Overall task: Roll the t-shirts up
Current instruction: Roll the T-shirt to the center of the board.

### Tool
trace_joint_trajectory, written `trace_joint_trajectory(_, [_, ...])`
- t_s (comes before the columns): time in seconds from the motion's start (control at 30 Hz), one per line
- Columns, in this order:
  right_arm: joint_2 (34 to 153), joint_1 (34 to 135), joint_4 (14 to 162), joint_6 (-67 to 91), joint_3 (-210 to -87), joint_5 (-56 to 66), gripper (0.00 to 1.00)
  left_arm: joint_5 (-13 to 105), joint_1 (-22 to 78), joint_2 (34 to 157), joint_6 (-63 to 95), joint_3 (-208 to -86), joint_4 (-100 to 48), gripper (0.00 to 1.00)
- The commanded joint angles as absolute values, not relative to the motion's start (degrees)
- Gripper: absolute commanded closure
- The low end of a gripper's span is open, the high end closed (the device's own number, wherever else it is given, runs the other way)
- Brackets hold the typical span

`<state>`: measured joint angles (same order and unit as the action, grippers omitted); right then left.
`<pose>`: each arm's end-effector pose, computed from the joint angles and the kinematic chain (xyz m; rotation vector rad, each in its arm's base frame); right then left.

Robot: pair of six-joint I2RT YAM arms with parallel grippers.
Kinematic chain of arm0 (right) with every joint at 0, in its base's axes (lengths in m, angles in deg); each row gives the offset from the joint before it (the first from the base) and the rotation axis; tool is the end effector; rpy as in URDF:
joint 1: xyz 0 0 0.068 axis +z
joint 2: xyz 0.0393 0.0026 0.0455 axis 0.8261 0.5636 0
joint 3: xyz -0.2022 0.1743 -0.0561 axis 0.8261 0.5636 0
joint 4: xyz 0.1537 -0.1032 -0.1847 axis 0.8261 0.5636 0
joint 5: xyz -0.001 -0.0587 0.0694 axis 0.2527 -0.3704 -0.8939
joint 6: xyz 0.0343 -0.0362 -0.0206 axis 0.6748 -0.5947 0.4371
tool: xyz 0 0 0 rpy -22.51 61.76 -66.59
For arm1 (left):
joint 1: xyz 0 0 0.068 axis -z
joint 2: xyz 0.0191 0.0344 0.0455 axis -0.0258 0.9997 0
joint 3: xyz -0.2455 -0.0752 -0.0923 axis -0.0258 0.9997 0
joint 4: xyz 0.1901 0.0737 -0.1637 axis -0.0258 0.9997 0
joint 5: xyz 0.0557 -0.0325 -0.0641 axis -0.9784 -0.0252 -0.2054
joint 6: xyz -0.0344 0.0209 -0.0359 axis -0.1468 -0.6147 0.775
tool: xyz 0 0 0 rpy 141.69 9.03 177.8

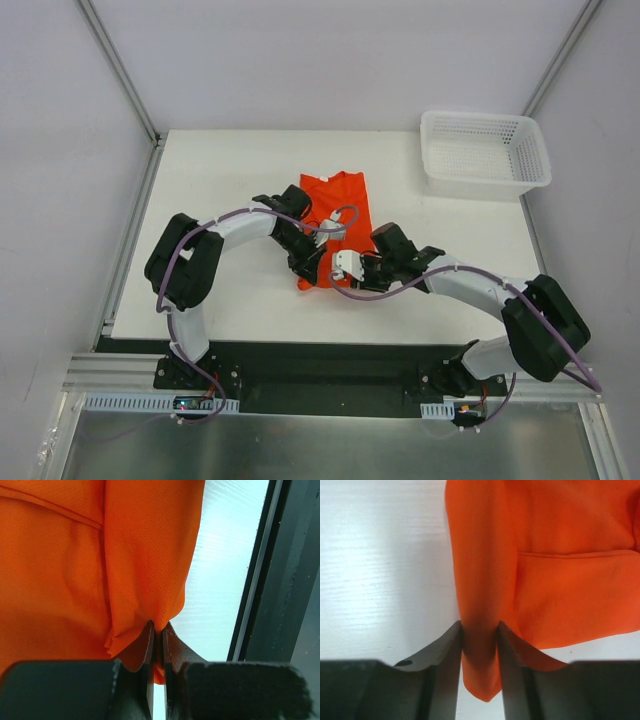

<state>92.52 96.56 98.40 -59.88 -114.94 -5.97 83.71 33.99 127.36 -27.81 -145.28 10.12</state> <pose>0.2003 0.1885 0.1868 -1.9858 1.3137 0.1997 0.2922 -0.2168 0.1764 1.5541 2.0875 -1.1040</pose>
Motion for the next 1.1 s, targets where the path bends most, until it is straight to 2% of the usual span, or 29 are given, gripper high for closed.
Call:
trace_joint_trajectory(0.0, [93.7, 95.6, 103.3, -58.6, -119.1, -9.3, 0.71, 87.6, 32.9, 127.3, -27.4, -145.3, 12.9, 1.0])
trace_joint_trajectory(0.07, [94.2, 95.0, 109.6, -59.0, -121.5, -12.5, 0.84, 88.8, 32.0, 127.2, -25.9, -144.5, 13.3, 1.0])
trace_joint_trajectory(0.17, [96.3, 92.8, 121.1, -62.1, -126.3, -19.4, 0.94, 92.3, 30.2, 127.1, -23.5, -144.0, 15.1, 1.0])
trace_joint_trajectory(0.3, [103.6, 89.5, 143.3, -69.1, -135.4, -27.6, 0.96, 97.9, 28.1, 129.1, -23.5, -144.9, 20.4, 1.0])
trace_joint_trajectory(0.4, [111.8, 87.2, 152.9, -72.4, -141.5, -31.6, 0.96, 100.8, 27.1, 132.8, -24.6, -147.9, 26.6, 1.0])
trace_joint_trajectory(0.57, [121.9, 84.8, 158.6, -72.7, -149.9, -34.3, 0.97, 100.1, 26.7, 136.7, -23.0, -151.2, 27.7, 0.98])
trace_joint_trajectory(0.63, [126.4, 84.1, 161.5, -73.0, -154.3, -34.8, 0.96, 97.7, 26.0, 138.5, -22.0, -153.1, 27.4, 0.87])
trace_joint_trajectory(0.77, [133.0, 83.4, 166.5, -73.8, -160.5, -35.9, 0.95, 92.3, 22.7, 139.4, -17.8, -154.9, 24.7, 0.79])
trace_joint_trajectory(0.83, [136.0, 83.1, 168.7, -74.4, -162.2, -36.6, 0.95, 89.6, 20.6, 137.6, -15.9, -154.9, 22.8, 0.7])
trace_joint_trajectory(0.97, [141.8, 83.2, 172.7, -73.5, -169.0, -36.8, 0.94, 81.7, 13.5, 132.3, -13.6, -151.3, 19.0, 0.63])
trace_joint_trajectory(1.07, [147.1, 83.1, 176.5, -70.7, -173.4, -36.3, 0.95, 77.6, 11.9, 125.7, -15.0, -146.7, 16.4, 0.59])
